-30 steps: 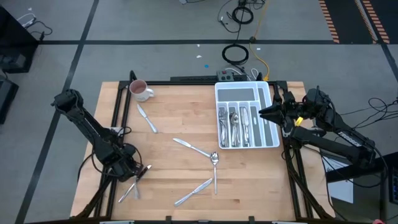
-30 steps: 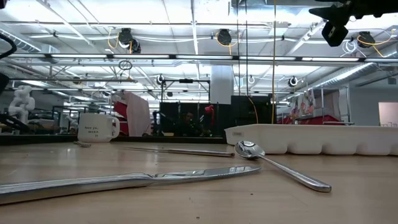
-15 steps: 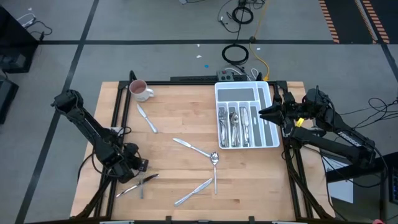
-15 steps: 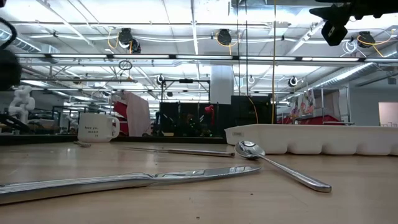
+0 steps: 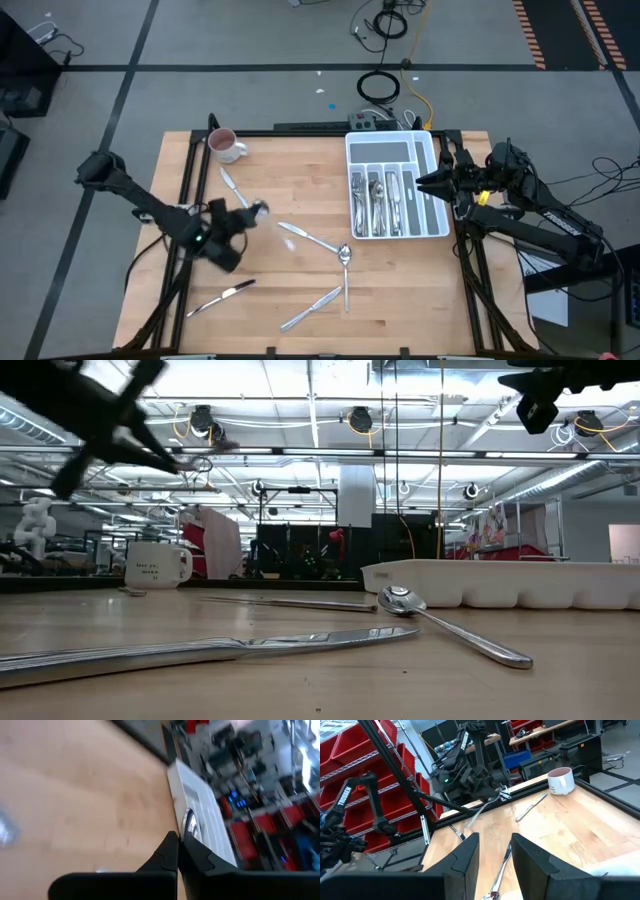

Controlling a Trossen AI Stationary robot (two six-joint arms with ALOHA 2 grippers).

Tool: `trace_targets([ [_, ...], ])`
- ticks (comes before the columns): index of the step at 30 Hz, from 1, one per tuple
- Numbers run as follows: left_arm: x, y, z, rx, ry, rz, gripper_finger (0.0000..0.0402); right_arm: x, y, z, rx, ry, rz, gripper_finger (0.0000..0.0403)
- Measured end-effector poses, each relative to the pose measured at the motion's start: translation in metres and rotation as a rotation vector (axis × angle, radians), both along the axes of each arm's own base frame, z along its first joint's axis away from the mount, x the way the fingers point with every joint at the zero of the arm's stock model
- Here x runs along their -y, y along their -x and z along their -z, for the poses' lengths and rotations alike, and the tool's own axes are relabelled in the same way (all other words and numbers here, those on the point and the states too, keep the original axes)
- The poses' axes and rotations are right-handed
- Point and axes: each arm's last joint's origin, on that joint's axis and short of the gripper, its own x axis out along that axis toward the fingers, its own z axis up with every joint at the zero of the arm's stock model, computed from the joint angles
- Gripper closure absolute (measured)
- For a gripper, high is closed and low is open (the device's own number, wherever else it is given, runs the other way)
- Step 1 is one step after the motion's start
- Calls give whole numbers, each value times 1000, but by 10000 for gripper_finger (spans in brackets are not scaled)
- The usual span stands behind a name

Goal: Sort silverware
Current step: Put the silver spoon into the silverware tray

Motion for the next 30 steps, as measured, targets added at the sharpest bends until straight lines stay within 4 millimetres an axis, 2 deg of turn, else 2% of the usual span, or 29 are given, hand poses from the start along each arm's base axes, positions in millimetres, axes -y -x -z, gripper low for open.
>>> trace_targets([
  [3,-18,-20,-6,-22,-36,-30,397,0,0,0,0,8,-1,298],
  [6,-38,-42,-16,-61,-67,44,398,0,0,0,1,20,-2,298],
  [11,-78,-73,-32,8,-175,138,398,0,0,0,2,41,-4,298],
  [16,-115,-96,-31,67,-216,174,398,0,0,0,2,41,-3,298],
  [20,-134,-124,-30,29,-217,258,398,0,0,0,1,41,-4,298],
  [30,-164,-215,-33,-113,-267,517,398,0,0,0,1,41,-4,298],
])
